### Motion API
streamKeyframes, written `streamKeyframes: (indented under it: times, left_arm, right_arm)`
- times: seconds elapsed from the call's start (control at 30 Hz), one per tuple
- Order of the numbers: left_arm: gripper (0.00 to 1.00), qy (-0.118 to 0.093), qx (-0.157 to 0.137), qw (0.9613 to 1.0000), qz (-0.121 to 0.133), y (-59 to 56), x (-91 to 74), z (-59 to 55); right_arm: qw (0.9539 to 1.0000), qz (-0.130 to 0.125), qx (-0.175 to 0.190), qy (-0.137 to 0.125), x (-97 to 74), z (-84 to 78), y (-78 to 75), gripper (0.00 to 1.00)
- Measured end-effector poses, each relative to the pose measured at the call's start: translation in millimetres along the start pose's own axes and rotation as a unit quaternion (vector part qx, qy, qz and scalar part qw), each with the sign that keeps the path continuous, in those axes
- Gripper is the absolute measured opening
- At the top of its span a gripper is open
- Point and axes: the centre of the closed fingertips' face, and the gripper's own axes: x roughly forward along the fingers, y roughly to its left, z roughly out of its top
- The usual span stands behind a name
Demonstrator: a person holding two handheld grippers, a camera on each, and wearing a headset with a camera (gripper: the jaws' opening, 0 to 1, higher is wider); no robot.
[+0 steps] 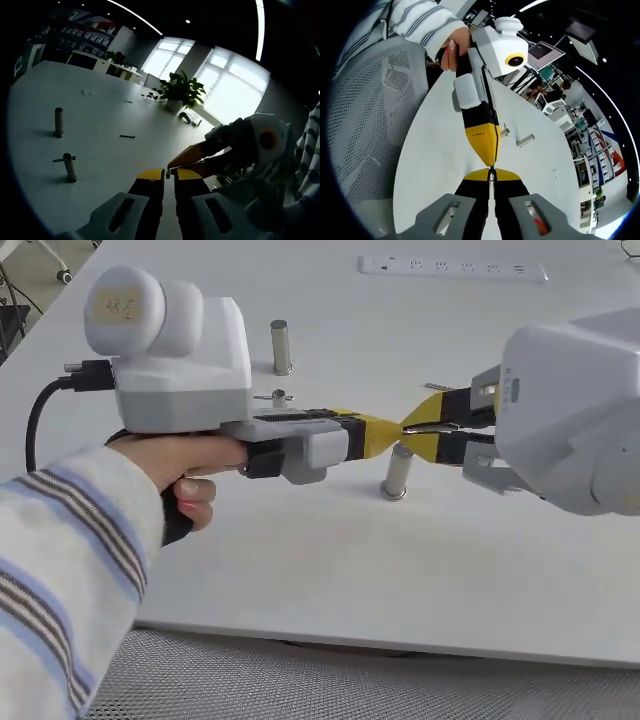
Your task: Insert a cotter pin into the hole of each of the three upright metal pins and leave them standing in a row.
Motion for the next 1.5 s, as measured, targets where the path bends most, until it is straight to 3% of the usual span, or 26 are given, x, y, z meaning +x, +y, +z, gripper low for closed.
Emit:
streamKeyframes:
  times: [0.4, 0.73, 0.83, 0.93, 1.0, 1.03, 1.13, 1.3, 1.5]
  left_arm:
    - [0.00, 0.007, -0.024, 0.9997, 0.003, 4.7, 0.4, -3.6]
    - [0.00, 0.014, -0.025, 0.9996, 0.002, 2.7, 0.2, -6.3]
    - [0.00, 0.023, -0.053, 0.9983, -0.005, 4.2, -2.0, -7.5]
    - [0.00, 0.022, -0.061, 0.9978, -0.007, 5.3, -4.8, -6.3]
    - [0.00, 0.014, -0.101, 0.9947, 0.008, 3.6, -3.7, -4.1]
    - [0.00, 0.015, -0.107, 0.9941, 0.007, 3.0, -3.9, -4.1]
    - [0.00, 0.013, -0.097, 0.9952, 0.007, 5.3, -4.9, -2.6]
    - [0.00, 0.027, -0.080, 0.9964, 0.010, 4.0, -4.6, -6.4]
    - [0.00, 0.045, -0.069, 0.9965, 0.012, 2.6, -3.7, -15.2]
  right_arm:
    - [1.0000, 0.008, -0.004, 0.002, 1.8, 2.7, 4.2, 0.00]
    - [0.9999, 0.012, 0.003, 0.001, 1.8, 2.3, 5.2, 0.00]
    - [0.9999, 0.015, 0.004, -0.001, 1.4, 3.5, 7.1, 0.00]
    - [0.9998, 0.015, 0.010, -0.006, 0.5, 5.9, 7.3, 0.00]
    - [0.9999, 0.011, 0.012, -0.006, 0.6, 5.8, 5.2, 0.00]
    - [0.9999, 0.011, 0.012, -0.006, 0.7, 5.7, 4.5, 0.00]
    - [0.9998, 0.010, 0.015, -0.009, 1.0, 6.0, 2.6, 0.00]
    - [0.9996, 0.019, 0.021, -0.009, 1.9, 5.1, 6.4, 0.00]
    - [0.9961, 0.048, 0.072, -0.017, 4.5, 1.5, 14.8, 0.00]
